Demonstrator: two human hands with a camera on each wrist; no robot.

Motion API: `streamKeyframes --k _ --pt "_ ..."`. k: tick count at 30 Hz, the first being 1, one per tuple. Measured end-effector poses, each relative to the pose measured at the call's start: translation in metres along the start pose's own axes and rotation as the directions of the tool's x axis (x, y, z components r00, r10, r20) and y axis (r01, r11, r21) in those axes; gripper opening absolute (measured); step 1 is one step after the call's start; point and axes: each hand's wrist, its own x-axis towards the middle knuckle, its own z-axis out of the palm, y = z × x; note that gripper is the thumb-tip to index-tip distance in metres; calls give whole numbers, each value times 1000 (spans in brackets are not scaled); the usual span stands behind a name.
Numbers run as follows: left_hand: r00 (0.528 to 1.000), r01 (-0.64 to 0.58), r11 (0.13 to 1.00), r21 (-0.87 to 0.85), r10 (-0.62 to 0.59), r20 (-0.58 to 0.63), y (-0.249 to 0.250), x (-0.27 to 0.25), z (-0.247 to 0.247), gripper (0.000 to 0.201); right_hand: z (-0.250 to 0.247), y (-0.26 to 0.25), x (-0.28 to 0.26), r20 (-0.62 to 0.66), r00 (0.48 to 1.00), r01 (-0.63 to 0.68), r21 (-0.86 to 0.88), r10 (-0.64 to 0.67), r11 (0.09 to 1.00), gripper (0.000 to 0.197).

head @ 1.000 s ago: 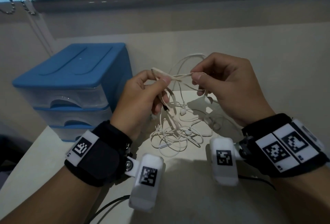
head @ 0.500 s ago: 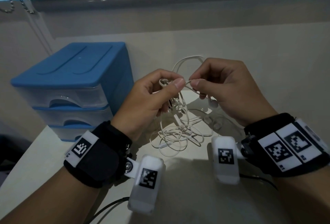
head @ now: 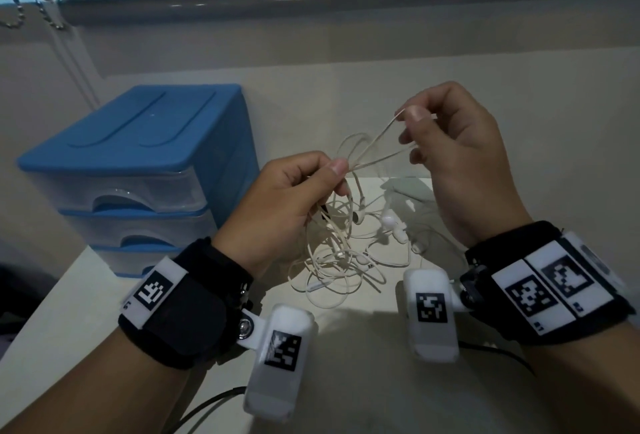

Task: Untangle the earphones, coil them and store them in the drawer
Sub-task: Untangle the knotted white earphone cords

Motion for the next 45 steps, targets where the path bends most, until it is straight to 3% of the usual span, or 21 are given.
streamKeyframes --k 4,8,11,16,18,22,24,27,31,34,37,40,43,45 --pt "1000 4 1000 -8 -4 -15 0 1 0 33 -3 -1 3 -143 981 -91 250 129 964 19" --pt "997 -6 1000 -3 5 -77 -2 2 -2 33 -9 -4 4 -15 982 -162 450 189 878 12" --pt "995 -13 1000 -5 13 -102 -4 3 -3 33 -11 -5 4 79 986 -164 373 145 913 14" --pt "992 -38 999 33 42 -123 -4 4 -4 33 -1 -7 -4 279 956 -116 94 86 989 43" --pt "990 -49 998 43 55 -134 -5 4 -3 32 1 -11 -9 371 925 -97 9 86 995 50" --pt "989 -64 996 60 71 -130 -3 3 -2 31 5 -16 -14 539 823 -176 -54 177 983 57" --pt "989 -87 995 47 91 -113 -3 3 -2 32 8 -15 -17 573 799 -170 -72 180 983 51" --pt "990 -87 996 36 90 -107 -3 3 -3 32 14 -10 -16 504 852 -151 -18 139 988 35" --pt "990 -55 998 28 58 -127 -5 4 -4 35 13 -2 -7 317 942 -160 121 114 980 42" --pt "991 -47 999 19 49 -122 -5 5 -4 35 8 -1 -3 150 980 -159 222 128 962 44" --pt "994 -44 999 21 45 -104 -4 4 -4 34 6 -2 0 -52 982 -148 387 182 910 43" --pt "995 -41 999 36 44 -85 -4 3 -4 33 1 -4 3 -232 933 -129 500 276 857 42" --pt "996 -30 999 41 34 -83 -3 3 -4 32 -3 -2 5 -279 924 -201 223 261 954 17" --pt "995 -27 999 39 31 -96 -3 3 -4 32 -3 -2 2 -208 956 -200 51 206 978 40"
